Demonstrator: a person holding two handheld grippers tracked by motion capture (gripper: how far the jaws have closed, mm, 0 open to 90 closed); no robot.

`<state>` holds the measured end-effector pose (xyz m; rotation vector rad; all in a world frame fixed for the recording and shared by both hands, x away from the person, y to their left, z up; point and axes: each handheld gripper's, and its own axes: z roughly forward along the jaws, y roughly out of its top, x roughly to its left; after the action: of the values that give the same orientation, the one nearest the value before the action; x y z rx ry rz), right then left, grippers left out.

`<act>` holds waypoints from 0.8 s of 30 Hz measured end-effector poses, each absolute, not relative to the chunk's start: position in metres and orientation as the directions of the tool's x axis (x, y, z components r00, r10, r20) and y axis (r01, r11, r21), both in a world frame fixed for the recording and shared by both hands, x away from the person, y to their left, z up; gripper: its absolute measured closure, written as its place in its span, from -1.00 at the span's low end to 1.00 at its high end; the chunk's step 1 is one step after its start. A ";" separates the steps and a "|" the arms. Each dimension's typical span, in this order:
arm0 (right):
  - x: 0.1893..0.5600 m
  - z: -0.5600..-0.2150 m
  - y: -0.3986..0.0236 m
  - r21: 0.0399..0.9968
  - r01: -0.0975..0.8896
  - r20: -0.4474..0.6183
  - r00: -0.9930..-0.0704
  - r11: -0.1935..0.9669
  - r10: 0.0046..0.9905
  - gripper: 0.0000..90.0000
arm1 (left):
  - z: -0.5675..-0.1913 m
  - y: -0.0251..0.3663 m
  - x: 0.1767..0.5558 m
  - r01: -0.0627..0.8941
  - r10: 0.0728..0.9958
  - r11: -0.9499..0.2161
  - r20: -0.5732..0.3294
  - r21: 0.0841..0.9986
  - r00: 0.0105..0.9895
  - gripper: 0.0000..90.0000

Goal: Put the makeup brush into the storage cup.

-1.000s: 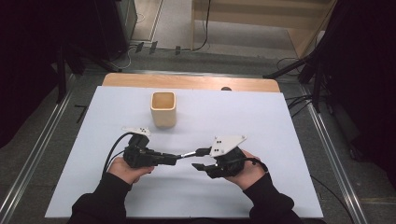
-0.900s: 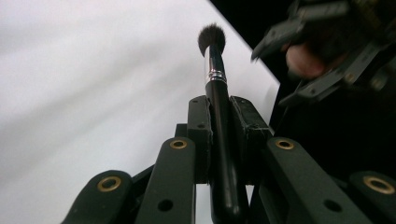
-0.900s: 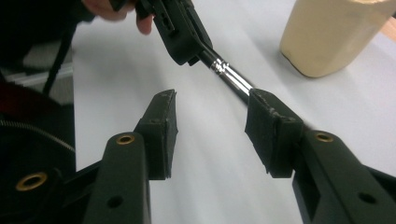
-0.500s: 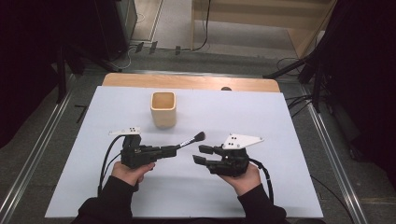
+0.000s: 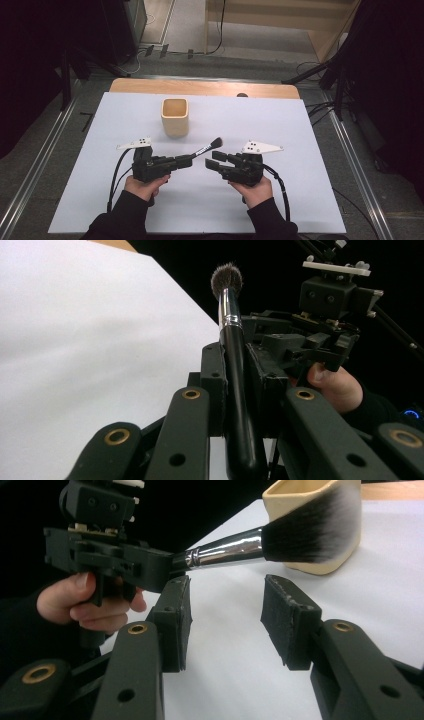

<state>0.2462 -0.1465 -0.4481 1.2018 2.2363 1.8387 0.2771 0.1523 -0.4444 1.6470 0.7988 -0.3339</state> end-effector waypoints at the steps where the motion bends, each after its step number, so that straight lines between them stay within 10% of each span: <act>1: 0.247 -0.449 -0.147 0.840 0.543 0.449 -0.704 0.010 0.550 0.24 | -0.445 0.152 0.277 0.659 0.318 -0.047 -0.614 0.751 0.722 0.77; 24: 0.241 -0.449 -0.130 0.702 0.648 0.672 -0.464 -0.296 0.577 0.25 | -0.450 0.144 0.268 0.620 0.389 0.016 -0.576 0.784 0.719 0.77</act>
<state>0.2407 -0.1298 -0.4491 1.6539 1.8958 1.9749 0.2685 0.1441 -0.4497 1.6023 0.8368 -0.2172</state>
